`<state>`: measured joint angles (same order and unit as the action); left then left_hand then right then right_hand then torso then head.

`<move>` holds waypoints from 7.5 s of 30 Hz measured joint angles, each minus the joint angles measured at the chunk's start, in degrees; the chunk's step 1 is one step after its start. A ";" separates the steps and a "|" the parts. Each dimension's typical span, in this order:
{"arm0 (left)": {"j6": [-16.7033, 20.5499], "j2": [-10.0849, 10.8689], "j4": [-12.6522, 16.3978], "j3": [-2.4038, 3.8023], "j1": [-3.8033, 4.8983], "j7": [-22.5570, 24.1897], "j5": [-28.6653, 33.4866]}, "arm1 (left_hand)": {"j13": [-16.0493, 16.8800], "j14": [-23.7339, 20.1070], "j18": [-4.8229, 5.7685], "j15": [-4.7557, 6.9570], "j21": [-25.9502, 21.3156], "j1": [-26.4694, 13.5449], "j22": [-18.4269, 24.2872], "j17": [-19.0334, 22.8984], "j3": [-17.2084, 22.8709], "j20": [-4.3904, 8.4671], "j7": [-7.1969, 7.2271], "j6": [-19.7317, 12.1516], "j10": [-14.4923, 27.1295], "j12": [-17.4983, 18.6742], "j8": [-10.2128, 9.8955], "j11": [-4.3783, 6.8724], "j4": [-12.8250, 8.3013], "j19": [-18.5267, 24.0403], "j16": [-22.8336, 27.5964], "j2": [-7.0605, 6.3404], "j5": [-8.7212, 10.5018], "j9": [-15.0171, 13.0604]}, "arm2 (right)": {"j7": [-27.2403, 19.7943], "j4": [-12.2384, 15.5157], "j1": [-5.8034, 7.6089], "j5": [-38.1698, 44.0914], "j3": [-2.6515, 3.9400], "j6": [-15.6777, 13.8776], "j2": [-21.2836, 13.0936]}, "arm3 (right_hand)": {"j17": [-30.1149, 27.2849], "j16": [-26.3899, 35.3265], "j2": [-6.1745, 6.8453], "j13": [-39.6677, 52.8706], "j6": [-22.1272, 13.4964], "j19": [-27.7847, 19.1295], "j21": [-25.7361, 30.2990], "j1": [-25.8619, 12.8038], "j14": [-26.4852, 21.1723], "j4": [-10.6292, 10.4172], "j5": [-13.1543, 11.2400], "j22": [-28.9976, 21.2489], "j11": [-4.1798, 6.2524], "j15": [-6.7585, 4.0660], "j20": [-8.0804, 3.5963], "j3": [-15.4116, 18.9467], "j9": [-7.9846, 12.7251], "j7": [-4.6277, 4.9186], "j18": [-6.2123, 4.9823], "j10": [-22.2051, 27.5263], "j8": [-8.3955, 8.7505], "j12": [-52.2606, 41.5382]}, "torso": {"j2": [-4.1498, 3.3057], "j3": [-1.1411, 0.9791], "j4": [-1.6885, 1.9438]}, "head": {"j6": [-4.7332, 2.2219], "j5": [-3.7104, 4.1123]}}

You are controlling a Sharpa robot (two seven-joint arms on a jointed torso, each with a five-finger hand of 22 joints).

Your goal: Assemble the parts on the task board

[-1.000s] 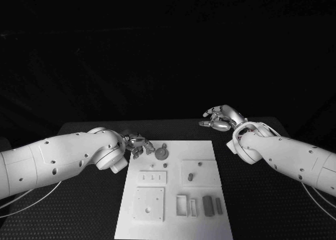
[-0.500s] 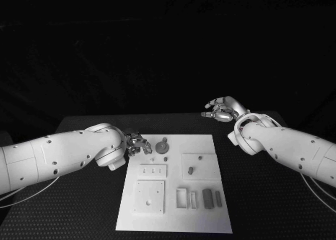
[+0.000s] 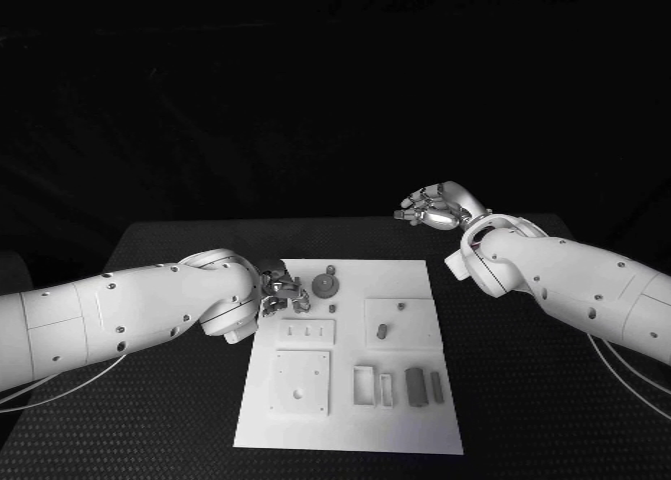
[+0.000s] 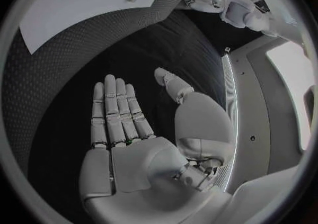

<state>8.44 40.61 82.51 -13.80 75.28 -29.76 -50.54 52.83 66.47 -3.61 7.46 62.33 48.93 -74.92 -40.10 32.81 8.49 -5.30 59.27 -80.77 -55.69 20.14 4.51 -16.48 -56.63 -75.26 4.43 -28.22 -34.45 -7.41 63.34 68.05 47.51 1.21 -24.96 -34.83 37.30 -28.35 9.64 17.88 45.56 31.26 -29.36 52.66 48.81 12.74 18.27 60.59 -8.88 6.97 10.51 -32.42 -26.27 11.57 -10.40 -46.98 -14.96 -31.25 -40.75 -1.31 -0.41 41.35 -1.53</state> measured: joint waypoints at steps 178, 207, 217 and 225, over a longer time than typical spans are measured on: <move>-5.75 -4.65 -10.97 2.87 2.43 -1.64 -9.21 | -4.84 1.29 -1.74 2.93 5.24 -12.44 7.34 3.85 -7.31 -1.53 2.93 0.06 2.04 0.05 -4.52 -0.25 8.28 5.05 -1.28 -10.77 25.17 -4.52 | -3.11 -1.57 -0.11 -7.80 0.00 6.66 1.62 | -10.46 11.15 -2.41 -13.92 -1.61 -5.08 10.96 0.75 -1.27 -0.97 1.03 -1.82 -1.55 3.29 1.85 3.32 1.62 -0.20 1.67 -6.26 -0.96 16.46 | 0.02 0.08 0.00 | 0.42 0.70; -10.64 -14.82 -30.74 2.65 -0.01 1.76 -12.17 | -5.25 0.90 -1.74 2.33 5.23 -10.89 8.19 4.26 -7.97 -1.74 1.89 -2.05 2.36 0.44 -5.05 -1.16 7.30 5.66 -0.66 -8.75 25.17 -4.86 | -3.15 -1.02 -0.11 -8.15 0.00 6.63 1.14 | -10.56 11.15 -2.41 -13.91 -1.61 -5.28 11.19 0.75 -1.26 -0.97 1.03 -1.54 -1.56 3.28 1.65 3.32 1.73 -0.20 1.60 -6.26 -0.96 16.68 | -0.36 0.15 -0.22 | -0.29 -0.52; -11.51 -15.85 -31.94 2.64 -0.83 2.55 -10.94 | -5.37 0.90 -1.74 2.32 5.23 -10.56 8.37 4.31 -8.20 -1.74 1.90 -2.05 2.36 0.44 -5.05 -1.15 7.07 5.66 -0.66 -8.42 25.17 -4.86 | -3.15 -0.94 -0.10 -8.19 0.00 6.56 1.35 | -10.63 11.15 -2.41 -13.91 -1.61 -5.48 11.19 0.75 -1.46 -0.81 1.25 -1.38 -1.55 3.48 1.85 3.48 1.78 -0.20 1.58 -6.26 -0.96 16.68 | -0.30 0.16 -0.23 | -0.16 -1.01; -12.39 -15.81 -31.59 2.64 -0.89 2.96 -9.97 | -5.43 0.90 -1.74 2.31 5.39 -10.55 8.52 4.31 -8.34 -1.74 1.90 -2.06 2.36 0.44 -5.01 -1.15 6.89 6.07 -0.66 -7.82 25.17 -4.94 | -3.12 -0.98 -0.10 -8.21 0.00 6.54 1.34 | -10.69 11.15 -2.41 -13.91 -1.61 -5.50 11.19 0.75 -1.46 -0.81 1.25 -1.27 -1.55 3.48 1.83 3.48 1.78 -0.20 1.58 -6.26 -0.96 16.68 | -0.26 0.12 -0.23 | -0.20 -0.97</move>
<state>-3.96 24.80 50.92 -11.16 74.39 -26.80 -60.52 47.40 67.37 -5.35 9.78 67.72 38.38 -66.41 -35.80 24.47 6.75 -3.39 57.22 -78.41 -55.24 15.14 3.37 -9.59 -50.55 -75.92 -3.39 -3.05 -39.39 -10.54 62.36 67.95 39.31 1.22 -18.41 -33.48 26.61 -17.19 7.23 3.97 43.95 25.76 -18.17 53.41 47.35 11.94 19.53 59.32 -10.44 10.45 12.34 -28.94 -24.49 11.38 -8.82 -53.25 -15.92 -14.58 -41.01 -1.19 -0.64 41.15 -2.50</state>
